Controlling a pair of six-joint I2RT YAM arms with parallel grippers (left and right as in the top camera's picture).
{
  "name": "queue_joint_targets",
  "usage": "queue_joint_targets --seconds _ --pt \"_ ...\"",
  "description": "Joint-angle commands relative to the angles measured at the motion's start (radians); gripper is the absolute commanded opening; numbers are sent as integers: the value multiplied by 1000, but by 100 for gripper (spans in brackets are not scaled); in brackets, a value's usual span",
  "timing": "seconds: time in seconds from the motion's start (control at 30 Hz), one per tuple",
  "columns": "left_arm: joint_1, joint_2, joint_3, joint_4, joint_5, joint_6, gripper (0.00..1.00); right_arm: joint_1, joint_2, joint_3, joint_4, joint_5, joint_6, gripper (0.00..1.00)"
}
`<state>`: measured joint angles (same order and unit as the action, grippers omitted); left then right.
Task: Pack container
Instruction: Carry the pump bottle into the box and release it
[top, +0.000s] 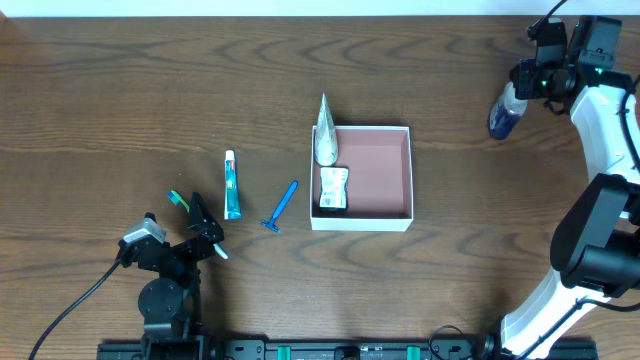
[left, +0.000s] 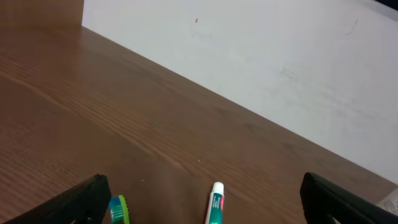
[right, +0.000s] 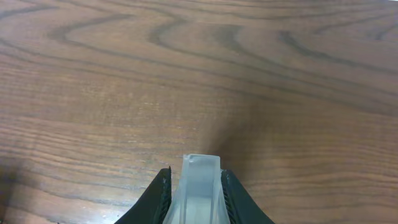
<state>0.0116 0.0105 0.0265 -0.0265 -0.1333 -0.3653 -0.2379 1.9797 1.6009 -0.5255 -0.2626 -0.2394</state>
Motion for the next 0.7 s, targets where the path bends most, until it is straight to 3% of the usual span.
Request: queue_joint_targets --seconds 0.0,0.4,0.67 --pt "-2 -5 -22 -35 -5 9 98 3 -8 8 2 -3 34 10" --pt "-2 -5 -22 -35 -5 9 98 9 -235 8 -45 -305 208 10" --pt "-2 -5 -22 -35 -5 9 98 106 -433 8 -177 -449 227 8"
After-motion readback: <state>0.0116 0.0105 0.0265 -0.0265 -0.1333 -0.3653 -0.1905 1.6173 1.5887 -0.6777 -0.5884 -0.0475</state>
